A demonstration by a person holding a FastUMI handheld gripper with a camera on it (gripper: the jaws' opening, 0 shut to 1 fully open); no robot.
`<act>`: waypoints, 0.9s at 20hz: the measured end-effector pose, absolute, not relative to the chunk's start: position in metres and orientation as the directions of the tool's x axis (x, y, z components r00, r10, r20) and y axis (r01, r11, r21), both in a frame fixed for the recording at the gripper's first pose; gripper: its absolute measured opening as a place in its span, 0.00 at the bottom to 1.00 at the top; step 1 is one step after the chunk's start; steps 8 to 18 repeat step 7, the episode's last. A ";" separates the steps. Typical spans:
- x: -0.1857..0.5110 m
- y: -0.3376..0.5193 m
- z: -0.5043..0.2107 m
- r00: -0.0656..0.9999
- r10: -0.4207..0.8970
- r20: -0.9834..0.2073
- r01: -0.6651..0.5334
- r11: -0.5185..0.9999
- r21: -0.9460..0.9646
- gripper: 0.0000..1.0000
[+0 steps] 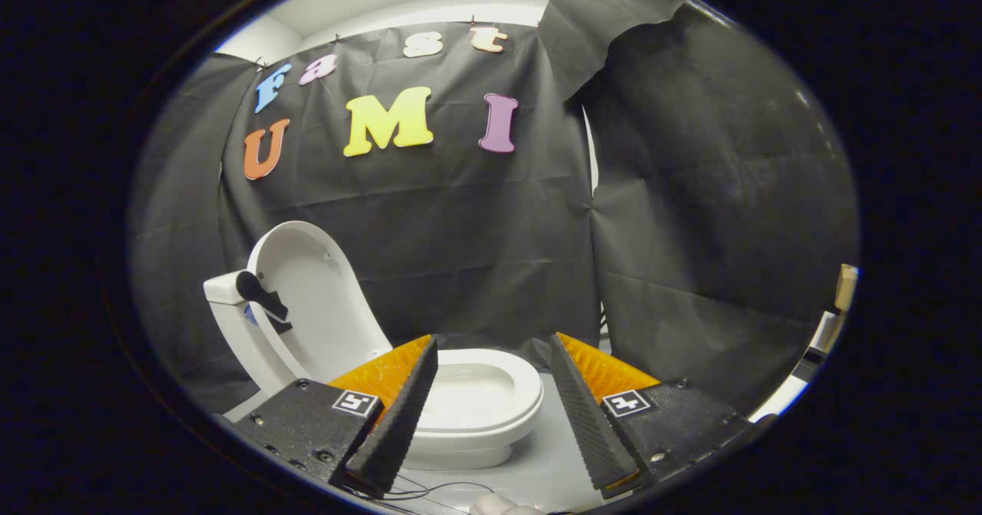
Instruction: Open the toilet lid.
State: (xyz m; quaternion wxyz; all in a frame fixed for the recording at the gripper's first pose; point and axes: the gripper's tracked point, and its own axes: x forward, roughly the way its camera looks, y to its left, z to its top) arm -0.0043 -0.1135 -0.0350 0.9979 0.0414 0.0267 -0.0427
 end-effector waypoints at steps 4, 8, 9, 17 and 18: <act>-0.003 -0.111 -0.039 0.995 -0.074 -0.060 0.079 0.994 0.080 0.92; -0.001 -0.110 -0.038 0.996 -0.069 -0.048 0.073 0.994 0.079 0.92; -0.001 -0.110 -0.038 0.996 -0.069 -0.048 0.073 0.994 0.079 0.92; -0.001 -0.110 -0.038 0.996 -0.069 -0.048 0.073 0.994 0.079 0.92; -0.001 -0.110 -0.038 0.996 -0.069 -0.048 0.073 0.994 0.079 0.92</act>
